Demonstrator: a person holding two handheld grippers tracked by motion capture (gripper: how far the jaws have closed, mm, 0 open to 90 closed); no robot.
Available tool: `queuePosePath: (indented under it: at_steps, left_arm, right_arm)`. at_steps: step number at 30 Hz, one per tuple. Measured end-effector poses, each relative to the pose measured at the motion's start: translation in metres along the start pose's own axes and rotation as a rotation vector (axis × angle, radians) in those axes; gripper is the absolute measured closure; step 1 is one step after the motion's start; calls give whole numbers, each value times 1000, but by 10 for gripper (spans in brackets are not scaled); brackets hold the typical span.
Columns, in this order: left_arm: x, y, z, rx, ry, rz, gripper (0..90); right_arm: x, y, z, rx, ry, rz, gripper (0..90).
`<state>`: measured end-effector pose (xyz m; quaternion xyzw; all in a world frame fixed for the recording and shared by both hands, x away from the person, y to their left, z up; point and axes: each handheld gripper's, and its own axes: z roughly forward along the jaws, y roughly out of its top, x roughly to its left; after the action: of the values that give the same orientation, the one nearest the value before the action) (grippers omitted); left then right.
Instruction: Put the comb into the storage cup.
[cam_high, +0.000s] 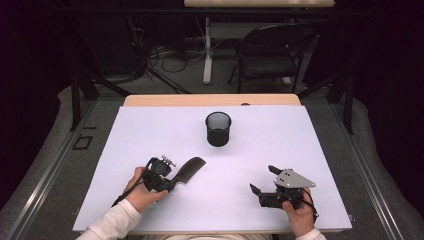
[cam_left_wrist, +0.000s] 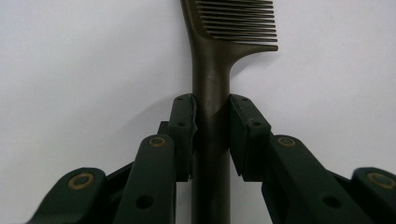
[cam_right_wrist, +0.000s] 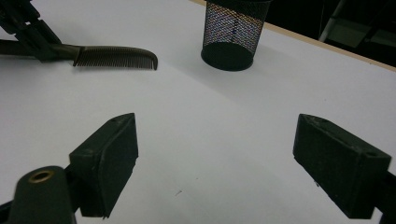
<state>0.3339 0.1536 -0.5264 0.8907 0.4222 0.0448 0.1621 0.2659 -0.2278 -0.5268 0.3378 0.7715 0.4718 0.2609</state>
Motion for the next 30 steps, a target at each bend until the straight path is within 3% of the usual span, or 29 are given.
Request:
queuePosePath:
  at_steps: [12, 30]
  left_arm:
    - [2, 1, -4, -15, 2, 6, 724]
    - [6, 2, -17, -98, -12, -24, 725]
  right_arm:
    - [0, 0, 0, 3, 0, 1, 139]
    - [0, -1, 1, 7, 3, -4, 139]
